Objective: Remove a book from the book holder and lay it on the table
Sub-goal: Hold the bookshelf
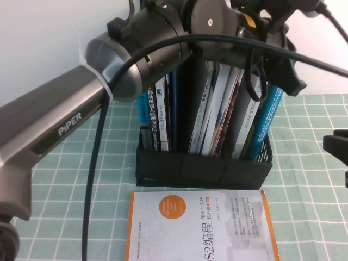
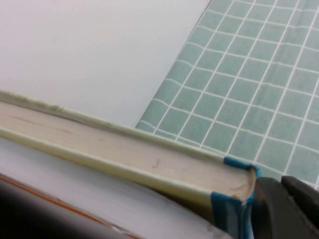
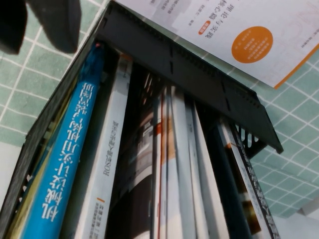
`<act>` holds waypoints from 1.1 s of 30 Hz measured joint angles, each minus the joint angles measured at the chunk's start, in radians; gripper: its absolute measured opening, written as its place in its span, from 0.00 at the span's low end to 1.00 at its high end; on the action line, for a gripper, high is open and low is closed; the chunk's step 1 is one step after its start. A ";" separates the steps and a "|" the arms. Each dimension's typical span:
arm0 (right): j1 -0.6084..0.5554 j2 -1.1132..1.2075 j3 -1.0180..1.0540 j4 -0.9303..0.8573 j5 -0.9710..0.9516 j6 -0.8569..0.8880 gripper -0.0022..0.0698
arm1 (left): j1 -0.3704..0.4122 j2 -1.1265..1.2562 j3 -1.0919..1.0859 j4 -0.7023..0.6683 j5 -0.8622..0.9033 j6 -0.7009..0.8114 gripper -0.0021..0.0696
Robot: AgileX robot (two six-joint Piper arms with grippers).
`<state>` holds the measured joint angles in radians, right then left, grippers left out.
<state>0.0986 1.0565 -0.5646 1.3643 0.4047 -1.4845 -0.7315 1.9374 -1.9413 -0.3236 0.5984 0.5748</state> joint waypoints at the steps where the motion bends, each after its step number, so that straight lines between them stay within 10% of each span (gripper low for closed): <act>1: 0.000 0.000 0.000 0.000 0.000 0.000 0.26 | 0.002 0.006 0.000 0.012 0.000 -0.005 0.03; 17: 0.000 0.013 0.000 0.072 0.021 -0.091 0.27 | 0.100 0.013 0.000 0.130 0.140 -0.209 0.02; 24: 0.000 0.101 -0.007 0.317 0.064 -0.487 0.44 | 0.107 0.011 0.000 0.132 0.149 -0.215 0.02; 33: 0.000 0.246 -0.086 0.332 0.097 -0.567 0.57 | 0.107 0.011 0.000 0.132 0.149 -0.216 0.02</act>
<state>0.0986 1.3022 -0.6511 1.6960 0.5022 -2.0519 -0.6242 1.9486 -1.9413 -0.1915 0.7474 0.3585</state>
